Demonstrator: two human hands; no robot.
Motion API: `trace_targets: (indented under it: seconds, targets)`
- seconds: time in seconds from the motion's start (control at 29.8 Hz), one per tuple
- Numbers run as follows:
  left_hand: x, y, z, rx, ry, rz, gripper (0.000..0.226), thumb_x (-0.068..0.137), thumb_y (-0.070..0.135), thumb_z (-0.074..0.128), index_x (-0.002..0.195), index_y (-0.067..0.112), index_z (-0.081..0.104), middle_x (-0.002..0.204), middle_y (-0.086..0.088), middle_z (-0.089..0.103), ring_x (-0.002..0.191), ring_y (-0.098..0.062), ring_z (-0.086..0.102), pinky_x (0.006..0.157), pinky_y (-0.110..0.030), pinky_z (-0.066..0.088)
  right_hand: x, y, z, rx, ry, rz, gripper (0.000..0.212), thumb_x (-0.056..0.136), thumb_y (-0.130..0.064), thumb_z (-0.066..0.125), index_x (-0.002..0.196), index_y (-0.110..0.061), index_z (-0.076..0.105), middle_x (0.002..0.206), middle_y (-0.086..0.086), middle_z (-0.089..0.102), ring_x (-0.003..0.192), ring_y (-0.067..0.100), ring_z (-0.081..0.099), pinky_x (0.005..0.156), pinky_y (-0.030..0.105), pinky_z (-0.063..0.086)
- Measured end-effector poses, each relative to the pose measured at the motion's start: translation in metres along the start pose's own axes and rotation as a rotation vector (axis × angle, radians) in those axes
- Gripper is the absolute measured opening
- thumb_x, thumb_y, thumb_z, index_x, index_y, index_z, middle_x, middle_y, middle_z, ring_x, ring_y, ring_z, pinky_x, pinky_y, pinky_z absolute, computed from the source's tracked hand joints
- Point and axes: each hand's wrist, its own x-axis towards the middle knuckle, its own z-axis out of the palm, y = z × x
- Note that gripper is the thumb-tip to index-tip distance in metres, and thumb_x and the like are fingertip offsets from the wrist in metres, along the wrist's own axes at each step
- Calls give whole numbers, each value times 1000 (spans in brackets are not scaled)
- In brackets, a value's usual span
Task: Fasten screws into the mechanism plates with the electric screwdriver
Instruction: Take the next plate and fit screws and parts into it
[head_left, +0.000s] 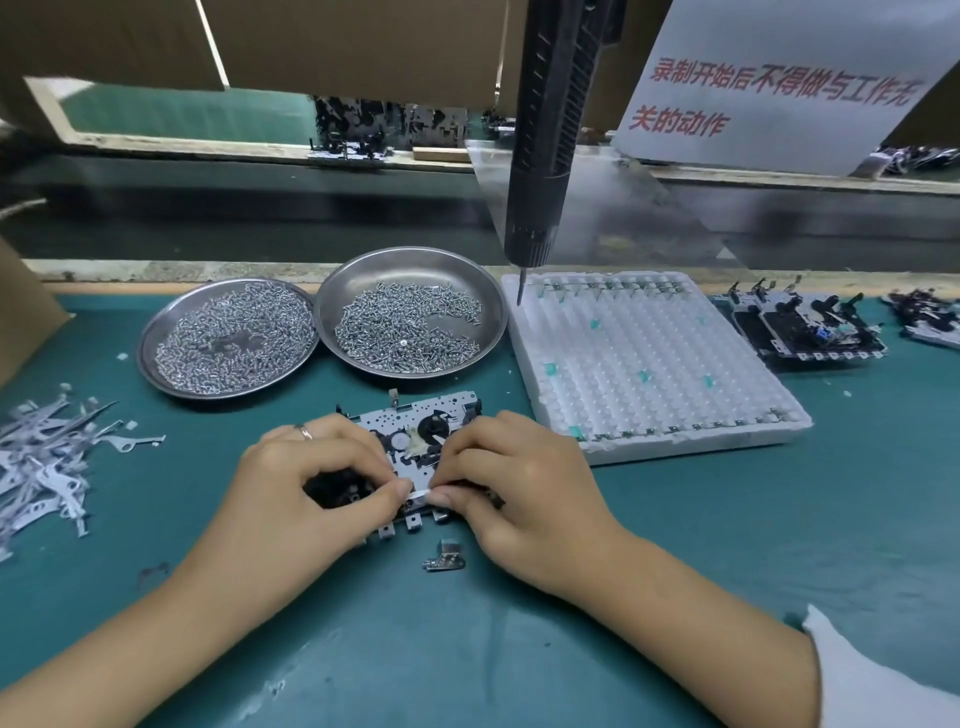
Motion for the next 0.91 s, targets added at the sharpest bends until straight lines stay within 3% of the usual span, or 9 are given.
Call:
trace_targets:
  seconds: [0.13, 0.23, 0.37, 0.5, 0.7, 0.81, 0.91]
  targets:
    - [2, 0, -3, 9, -18, 21, 29, 60, 52, 64, 71, 26, 70, 80, 14, 66, 74, -9, 62, 77, -27, 42, 3, 3, -2, 186, -34, 105, 14, 83, -20, 66, 77, -9, 73, 81, -2, 68, 75, 18, 59, 69, 32, 46]
    - [0, -1, -2, 12, -18, 25, 30, 61, 52, 64, 68, 24, 70, 80, 14, 66, 74, -9, 62, 79, -30, 43, 5, 5, -5, 360, -53, 214, 20, 85, -21, 60, 80, -6, 72, 81, 3, 67, 76, 17, 60, 69, 33, 47]
    - [-2, 0, -2, 21, -14, 37, 30, 62, 53, 64, 61, 24, 71, 80, 15, 66, 77, -5, 62, 83, -44, 44, 5, 5, -7, 202, -114, 128, 13, 83, -19, 67, 84, -10, 75, 88, 0, 68, 85, 19, 62, 75, 39, 51]
    - [-1, 3, -4, 36, -17, 19, 28, 63, 53, 65, 62, 27, 71, 83, 17, 65, 79, -6, 62, 85, -43, 44, 4, 6, -7, 109, -113, 35, 8, 80, -18, 72, 83, -14, 78, 91, -2, 69, 86, 18, 63, 73, 38, 52]
    - [-4, 3, -2, 64, 9, 17, 12, 66, 35, 71, 63, 24, 72, 84, 16, 65, 80, -9, 62, 87, -48, 42, 2, 7, -5, 110, -93, 8, 8, 79, -19, 72, 81, -13, 77, 89, -2, 69, 84, 18, 63, 70, 37, 52]
    - [-3, 4, -1, 74, 15, 36, 12, 66, 32, 72, 63, 20, 72, 81, 15, 65, 77, -9, 62, 85, -43, 44, 3, 6, -4, 78, -75, -31, 9, 81, -19, 72, 80, -12, 76, 89, -1, 68, 81, 22, 63, 64, 39, 51]
    - [-3, 4, -2, 64, -1, 45, 14, 66, 29, 72, 61, 16, 71, 82, 13, 65, 74, -6, 62, 81, -30, 44, 0, 3, 2, -6, -22, -79, 8, 84, -13, 68, 80, -6, 72, 90, 2, 68, 75, 26, 60, 56, 39, 50]
